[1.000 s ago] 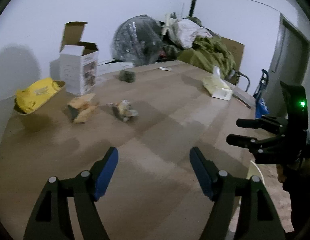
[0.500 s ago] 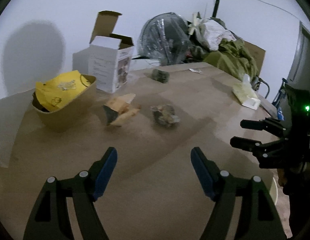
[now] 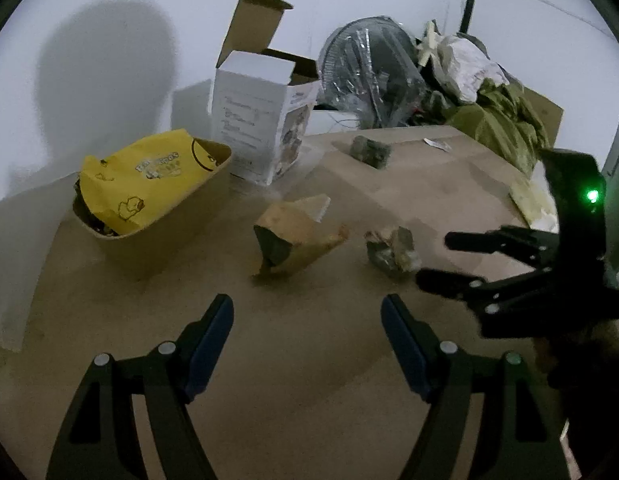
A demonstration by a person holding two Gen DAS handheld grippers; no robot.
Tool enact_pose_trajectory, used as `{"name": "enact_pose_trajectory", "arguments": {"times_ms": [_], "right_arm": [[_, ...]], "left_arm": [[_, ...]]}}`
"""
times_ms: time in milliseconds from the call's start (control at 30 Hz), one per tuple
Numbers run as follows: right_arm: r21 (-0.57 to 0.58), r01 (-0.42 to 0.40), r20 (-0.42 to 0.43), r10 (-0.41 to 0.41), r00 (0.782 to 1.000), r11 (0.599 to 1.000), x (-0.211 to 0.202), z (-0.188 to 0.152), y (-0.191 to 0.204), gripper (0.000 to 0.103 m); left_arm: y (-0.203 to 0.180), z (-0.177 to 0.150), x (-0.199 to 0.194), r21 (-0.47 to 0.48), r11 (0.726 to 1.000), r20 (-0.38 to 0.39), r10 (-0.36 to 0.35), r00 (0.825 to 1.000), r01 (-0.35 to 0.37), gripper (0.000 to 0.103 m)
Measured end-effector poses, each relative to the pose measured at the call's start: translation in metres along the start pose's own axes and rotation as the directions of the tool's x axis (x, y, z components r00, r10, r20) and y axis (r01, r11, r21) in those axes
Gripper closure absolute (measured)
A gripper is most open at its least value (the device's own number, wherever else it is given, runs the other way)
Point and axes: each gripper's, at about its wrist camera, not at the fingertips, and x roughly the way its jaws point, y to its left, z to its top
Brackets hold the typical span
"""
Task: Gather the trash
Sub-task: 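Close the right gripper on a crumpled paper wrapper while the left reaches a tan paper scrap, then close the left gripper on the tan paper scrap and lift it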
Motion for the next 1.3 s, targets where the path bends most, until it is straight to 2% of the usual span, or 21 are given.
{"name": "enact_pose_trajectory", "arguments": {"times_ms": [300,367,433,533,933,1000,1033,1067,1300], "right_arm": [[0.016,-0.047,-0.032,0.048,0.998,0.999,0.041,0.021,-0.009,0.031],[0.01,-0.052,-0.036,0.052,0.998,0.999,0.042,0.02,-0.009,0.04],[-0.016,-0.031,-0.042,0.03,0.999,0.999,0.043,0.02,-0.007,0.056],[-0.045,-0.016,-0.045,0.014,0.999,0.999,0.044,0.02,-0.004,0.067],[-0.026,0.019,0.018,-0.018,1.0,0.999,0.006,0.012,-0.021,0.068],[-0.016,0.022,0.028,-0.021,0.999,1.0,-0.002,0.009,-0.024,0.068],[-0.01,0.021,0.031,-0.021,0.999,1.0,-0.006,0.008,-0.026,0.068],[-0.006,0.021,0.03,-0.021,0.999,1.0,-0.009,0.005,-0.027,0.068],[0.01,0.044,0.035,-0.044,0.998,0.999,-0.033,-0.01,-0.029,0.068]], "left_arm": [[-0.001,0.026,0.034,0.052,0.997,-0.005,0.054,0.999,-0.054,0.027],[-0.002,0.032,0.04,0.075,0.995,-0.004,0.072,0.997,-0.071,0.027],[-0.003,0.036,0.046,0.089,0.993,-0.004,0.079,0.997,-0.078,0.027],[-0.004,0.041,0.054,0.098,0.992,-0.014,0.076,0.997,-0.074,0.027],[-0.015,0.048,0.083,0.159,0.983,-0.07,0.108,0.992,-0.096,0.027],[-0.018,0.048,0.082,0.171,0.98,-0.058,0.116,0.992,-0.104,0.042],[-0.02,0.047,0.083,0.181,0.977,-0.066,0.126,0.99,-0.112,0.059],[-0.022,0.046,0.084,0.191,0.974,-0.073,0.134,0.988,-0.118,0.07],[-0.042,0.037,0.064,0.223,0.97,-0.044,0.108,0.993,-0.096,0.079]]}}
